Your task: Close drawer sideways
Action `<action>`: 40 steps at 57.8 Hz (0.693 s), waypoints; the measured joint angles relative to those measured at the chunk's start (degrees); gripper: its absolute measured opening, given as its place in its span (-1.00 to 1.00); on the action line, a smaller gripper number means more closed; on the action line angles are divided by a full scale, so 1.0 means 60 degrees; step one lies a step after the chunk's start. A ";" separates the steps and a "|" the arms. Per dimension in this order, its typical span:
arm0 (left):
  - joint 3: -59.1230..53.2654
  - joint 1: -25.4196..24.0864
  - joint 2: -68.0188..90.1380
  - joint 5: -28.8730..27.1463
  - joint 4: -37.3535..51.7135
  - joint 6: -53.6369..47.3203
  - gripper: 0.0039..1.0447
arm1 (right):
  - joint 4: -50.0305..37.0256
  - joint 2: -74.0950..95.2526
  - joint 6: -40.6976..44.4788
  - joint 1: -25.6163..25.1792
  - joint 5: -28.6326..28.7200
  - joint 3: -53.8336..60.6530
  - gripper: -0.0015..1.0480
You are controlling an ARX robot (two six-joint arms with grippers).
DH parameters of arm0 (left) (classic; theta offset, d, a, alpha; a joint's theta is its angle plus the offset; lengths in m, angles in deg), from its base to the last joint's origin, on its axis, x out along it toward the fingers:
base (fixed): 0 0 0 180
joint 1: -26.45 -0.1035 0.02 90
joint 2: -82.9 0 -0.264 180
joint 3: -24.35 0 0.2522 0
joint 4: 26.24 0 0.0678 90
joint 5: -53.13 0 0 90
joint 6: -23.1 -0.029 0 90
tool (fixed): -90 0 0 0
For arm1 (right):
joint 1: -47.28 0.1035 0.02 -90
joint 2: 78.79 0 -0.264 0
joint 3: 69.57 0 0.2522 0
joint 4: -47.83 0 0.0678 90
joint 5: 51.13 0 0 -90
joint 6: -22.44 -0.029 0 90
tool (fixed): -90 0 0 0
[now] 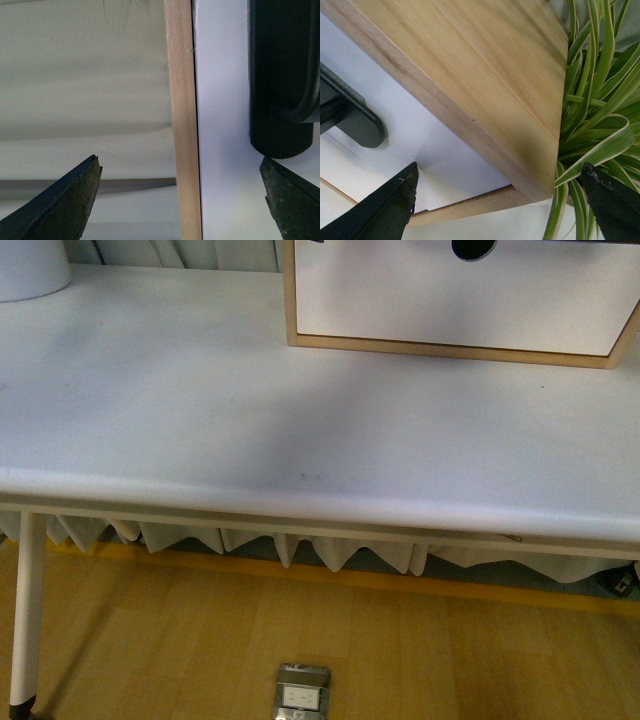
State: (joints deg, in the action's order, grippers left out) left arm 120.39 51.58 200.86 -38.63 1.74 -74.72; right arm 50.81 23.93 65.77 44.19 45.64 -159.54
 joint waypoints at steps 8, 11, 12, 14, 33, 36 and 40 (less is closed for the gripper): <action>-0.0044 0.0000 0.0004 -0.0011 0.0142 0.0098 0.88 | 0.0000 -0.0025 -0.0149 0.0000 0.0073 0.0040 0.82; -0.0131 0.0000 -0.0033 -0.0022 0.0244 0.0131 0.88 | 0.0004 -0.0095 -0.0226 -0.0011 0.0106 0.0120 0.82; -0.0164 0.0000 -0.0044 -0.0026 0.0277 0.0146 0.88 | 0.0007 -0.0113 -0.0244 -0.0015 0.0117 0.0146 0.82; -0.0270 0.0000 -0.0098 -0.0033 0.0382 0.0200 0.88 | 0.0040 -0.0215 -0.0310 -0.0029 0.0160 0.0240 0.82; -0.3031 0.0208 -0.2069 -0.0973 0.2120 0.1858 0.88 | 0.0175 -0.2422 -0.0914 -0.0430 0.0922 0.2189 0.82; -0.3588 0.0302 -0.2543 -0.1162 0.2306 0.2229 0.88 | 0.0124 -0.2998 -0.1064 -0.0535 0.1038 0.2605 0.82; -0.4572 0.0423 -0.3402 -0.1730 0.2382 0.3067 0.88 | 0.0109 -0.3716 -0.1231 -0.0659 0.1198 0.3140 0.82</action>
State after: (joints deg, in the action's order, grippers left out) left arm 92.96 54.11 180.44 -49.01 16.03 -56.32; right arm 51.46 1.64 58.39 40.23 52.83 -140.69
